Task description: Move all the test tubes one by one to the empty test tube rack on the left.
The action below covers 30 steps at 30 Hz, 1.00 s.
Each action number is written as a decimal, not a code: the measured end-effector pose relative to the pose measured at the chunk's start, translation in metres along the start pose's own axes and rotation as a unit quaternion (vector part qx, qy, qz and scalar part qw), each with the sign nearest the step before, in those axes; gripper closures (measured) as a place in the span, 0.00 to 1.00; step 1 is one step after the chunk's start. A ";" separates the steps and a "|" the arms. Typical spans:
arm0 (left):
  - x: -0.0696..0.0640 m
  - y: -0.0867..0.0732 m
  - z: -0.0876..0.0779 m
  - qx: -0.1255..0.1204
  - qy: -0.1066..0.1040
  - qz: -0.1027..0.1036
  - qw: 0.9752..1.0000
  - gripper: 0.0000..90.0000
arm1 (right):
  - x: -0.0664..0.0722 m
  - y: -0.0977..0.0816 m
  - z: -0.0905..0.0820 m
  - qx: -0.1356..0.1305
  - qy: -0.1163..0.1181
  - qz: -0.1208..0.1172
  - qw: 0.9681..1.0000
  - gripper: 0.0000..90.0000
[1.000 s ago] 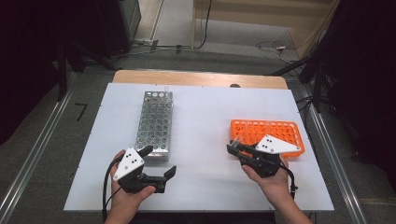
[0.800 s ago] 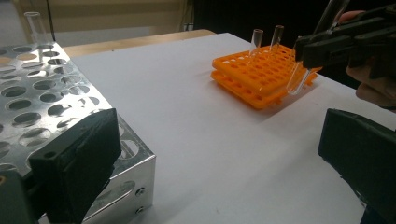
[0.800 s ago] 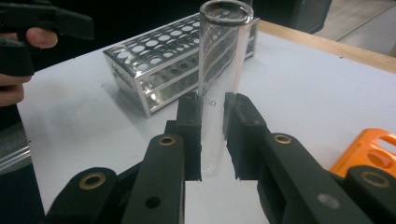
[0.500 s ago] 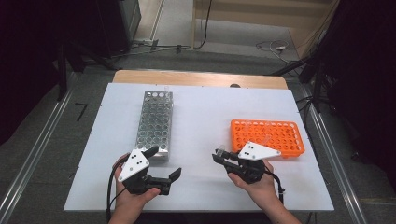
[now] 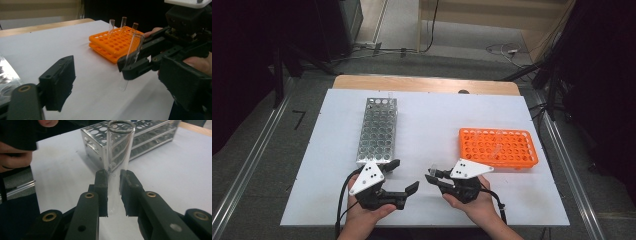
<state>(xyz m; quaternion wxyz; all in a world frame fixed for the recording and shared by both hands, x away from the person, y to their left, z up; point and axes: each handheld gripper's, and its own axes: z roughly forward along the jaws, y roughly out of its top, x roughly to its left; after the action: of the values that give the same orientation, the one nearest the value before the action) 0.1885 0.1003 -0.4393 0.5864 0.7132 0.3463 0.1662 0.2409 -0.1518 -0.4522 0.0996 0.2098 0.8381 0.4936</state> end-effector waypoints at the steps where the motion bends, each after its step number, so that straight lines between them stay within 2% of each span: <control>1: -0.002 0.001 0.001 0.001 -0.001 0.000 1.000 0.23 | 0.002 0.000 0.001 0.001 0.003 -0.002 1.000 0.82; 3: -0.005 0.001 0.004 0.001 -0.004 0.003 1.000 0.30 | 0.005 0.000 0.004 0.003 0.007 -0.007 1.000 0.82; 4: -0.007 0.001 0.005 0.001 -0.007 0.005 1.000 0.37 | 0.009 0.001 0.006 0.006 0.013 -0.011 1.000 0.82; 5: -0.008 0.001 0.006 0.004 -0.010 0.008 1.000 0.37 | 0.009 0.001 0.006 0.006 0.013 -0.011 1.000 0.82; 13: -0.014 0.000 0.012 0.011 -0.027 0.019 0.999 0.58 | 0.019 0.002 0.010 0.010 0.029 -0.021 0.999 0.82; 20: -0.015 -0.001 0.014 0.018 -0.033 0.024 0.999 0.72 | 0.024 0.004 0.011 0.011 0.037 -0.027 0.999 0.82; 26: -0.016 -0.001 0.015 0.017 -0.040 0.028 0.999 0.80 | 0.026 0.004 0.012 0.015 0.041 -0.030 0.999 0.82; 30: -0.017 -0.001 0.015 0.020 -0.035 0.034 0.999 0.83 | 0.025 0.004 0.013 0.015 0.044 -0.027 0.999 0.82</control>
<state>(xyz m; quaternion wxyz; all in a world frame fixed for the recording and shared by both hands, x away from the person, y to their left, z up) 0.1860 0.0782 -0.4417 0.5777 0.7417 0.3045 0.1533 0.2239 -0.1289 -0.4540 0.0728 0.1672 0.8544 0.4865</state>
